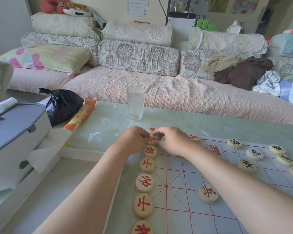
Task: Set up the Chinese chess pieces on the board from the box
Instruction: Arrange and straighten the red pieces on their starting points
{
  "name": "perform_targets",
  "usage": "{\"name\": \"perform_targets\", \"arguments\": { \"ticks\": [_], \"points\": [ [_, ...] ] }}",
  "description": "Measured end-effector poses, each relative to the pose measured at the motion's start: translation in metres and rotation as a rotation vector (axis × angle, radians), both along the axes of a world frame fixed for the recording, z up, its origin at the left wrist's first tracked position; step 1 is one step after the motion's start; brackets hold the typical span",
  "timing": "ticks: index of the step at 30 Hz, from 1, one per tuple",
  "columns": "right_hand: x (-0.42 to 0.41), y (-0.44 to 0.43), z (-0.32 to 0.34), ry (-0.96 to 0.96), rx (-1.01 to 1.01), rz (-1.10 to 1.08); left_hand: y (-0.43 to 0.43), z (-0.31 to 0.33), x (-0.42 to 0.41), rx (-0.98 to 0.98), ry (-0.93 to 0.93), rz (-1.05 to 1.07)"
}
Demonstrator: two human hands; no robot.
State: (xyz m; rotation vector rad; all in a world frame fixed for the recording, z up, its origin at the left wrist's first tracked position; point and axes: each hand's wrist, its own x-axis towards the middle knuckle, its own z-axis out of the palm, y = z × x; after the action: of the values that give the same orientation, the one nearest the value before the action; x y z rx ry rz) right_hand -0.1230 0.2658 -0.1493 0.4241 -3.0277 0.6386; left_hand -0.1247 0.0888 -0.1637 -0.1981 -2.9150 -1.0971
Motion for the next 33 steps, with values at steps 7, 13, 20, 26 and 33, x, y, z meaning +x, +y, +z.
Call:
{"name": "perform_targets", "arguments": {
  "ticks": [7,13,20,26,33],
  "points": [
    [0.004,0.000,0.001,-0.004,0.028,0.002,-0.001,-0.002,-0.001,-0.015,0.019,0.007],
    [-0.008,0.005,0.009,0.074,-0.047,-0.041,-0.001,0.001,-0.006,0.023,0.007,0.038],
    [-0.038,-0.005,0.011,0.020,0.193,0.045,0.002,0.003,-0.020,0.024,-0.071,0.032],
    [-0.053,-0.010,0.009,0.009,0.254,0.068,0.002,0.003,-0.027,0.050,-0.063,0.008],
    [-0.051,0.004,0.009,0.000,0.157,0.054,0.002,0.001,-0.030,0.067,-0.028,0.030]
  ]
}}
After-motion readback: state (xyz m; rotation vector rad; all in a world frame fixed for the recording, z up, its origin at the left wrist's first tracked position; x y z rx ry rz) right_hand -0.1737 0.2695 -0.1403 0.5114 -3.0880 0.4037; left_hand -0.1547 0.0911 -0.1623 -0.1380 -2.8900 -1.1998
